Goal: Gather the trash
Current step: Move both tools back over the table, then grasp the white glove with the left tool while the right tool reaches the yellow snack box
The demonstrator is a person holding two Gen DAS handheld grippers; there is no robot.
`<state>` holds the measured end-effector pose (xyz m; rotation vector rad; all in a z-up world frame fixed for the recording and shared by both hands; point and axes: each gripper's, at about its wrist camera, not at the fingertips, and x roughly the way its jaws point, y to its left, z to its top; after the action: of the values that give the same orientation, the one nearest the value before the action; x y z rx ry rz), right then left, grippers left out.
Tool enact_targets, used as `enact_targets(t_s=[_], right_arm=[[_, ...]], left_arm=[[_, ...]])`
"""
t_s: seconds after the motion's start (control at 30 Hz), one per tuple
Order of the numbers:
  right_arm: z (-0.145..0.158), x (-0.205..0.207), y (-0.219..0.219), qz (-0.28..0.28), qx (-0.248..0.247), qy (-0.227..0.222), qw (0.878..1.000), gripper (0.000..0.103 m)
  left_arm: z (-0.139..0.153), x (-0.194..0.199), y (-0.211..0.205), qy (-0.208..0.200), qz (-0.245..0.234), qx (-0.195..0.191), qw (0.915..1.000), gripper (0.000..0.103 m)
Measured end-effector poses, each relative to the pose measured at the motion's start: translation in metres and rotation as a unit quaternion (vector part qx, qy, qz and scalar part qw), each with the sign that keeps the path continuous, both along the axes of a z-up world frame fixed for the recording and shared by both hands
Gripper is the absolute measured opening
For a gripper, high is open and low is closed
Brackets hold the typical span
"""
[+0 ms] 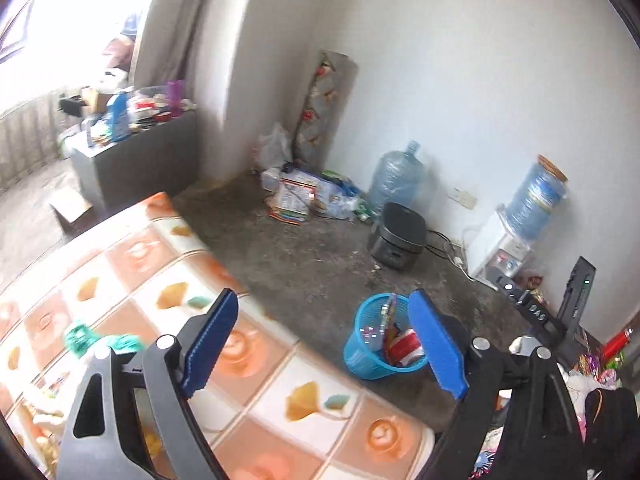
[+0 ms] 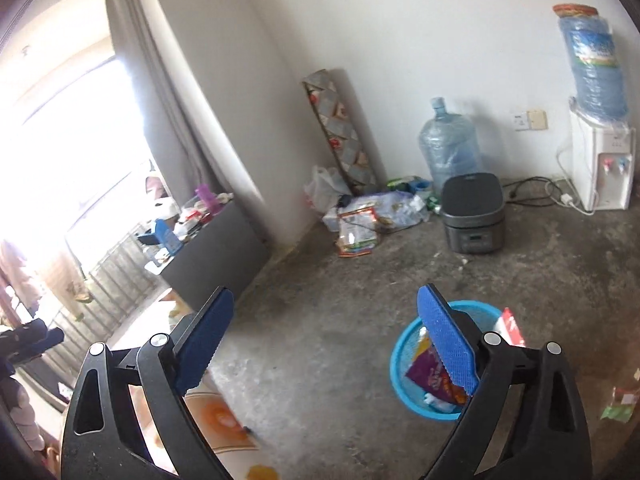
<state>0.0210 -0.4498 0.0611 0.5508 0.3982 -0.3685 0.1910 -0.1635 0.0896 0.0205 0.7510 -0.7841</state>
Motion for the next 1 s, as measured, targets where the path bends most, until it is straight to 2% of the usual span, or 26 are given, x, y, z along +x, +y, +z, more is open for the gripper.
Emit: enact_targets(t_s=[0.1,0.2,0.27,0.37,0.47,0.6,0.7,0.87,1.0], right_arm=[[0.016,0.03,0.036,0.072,0.002,-0.005,0.997,0.089],[0.024,0.07,0.08,0.166,0.009,0.001,0.986,0.089],[0.023,0.101,0.111,0.232,0.024,0.009,0.972,0.089],[0.011,0.15,0.157,0.323,0.054,0.037,0.944,0.089],[-0.008,0.192,0.197,0.371,0.074,0.075,0.923,0.088],[-0.032,0.239,0.23,0.398,0.107,0.124,0.903,0.077],[-0.051,0.261,0.249,0.406,0.136,0.152,0.891,0.066],[-0.069,0.263,0.272,0.433,0.186,0.181,0.863,0.053],[-0.061,0.246,0.28,0.457,0.192,0.188,0.848,0.05]], left_arm=[[0.001,0.001,0.084,-0.006,0.09,-0.007,0.9959,0.085],[-0.003,0.001,0.162,-0.009,0.171,-0.016,0.9851,0.085],[-0.012,0.002,0.206,0.005,0.217,-0.027,0.9757,0.085],[-0.036,0.003,0.257,0.044,0.27,-0.058,0.96,0.084],[-0.067,0.009,0.29,0.09,0.299,-0.083,0.9462,0.071],[-0.105,0.026,0.308,0.145,0.321,-0.106,0.9297,0.05],[-0.127,0.042,0.313,0.175,0.32,-0.115,0.924,0.036],[-0.154,0.06,0.306,0.215,0.288,-0.129,0.9241,0.016],[-0.159,0.054,0.298,0.23,0.254,-0.142,0.9286,0.013]])
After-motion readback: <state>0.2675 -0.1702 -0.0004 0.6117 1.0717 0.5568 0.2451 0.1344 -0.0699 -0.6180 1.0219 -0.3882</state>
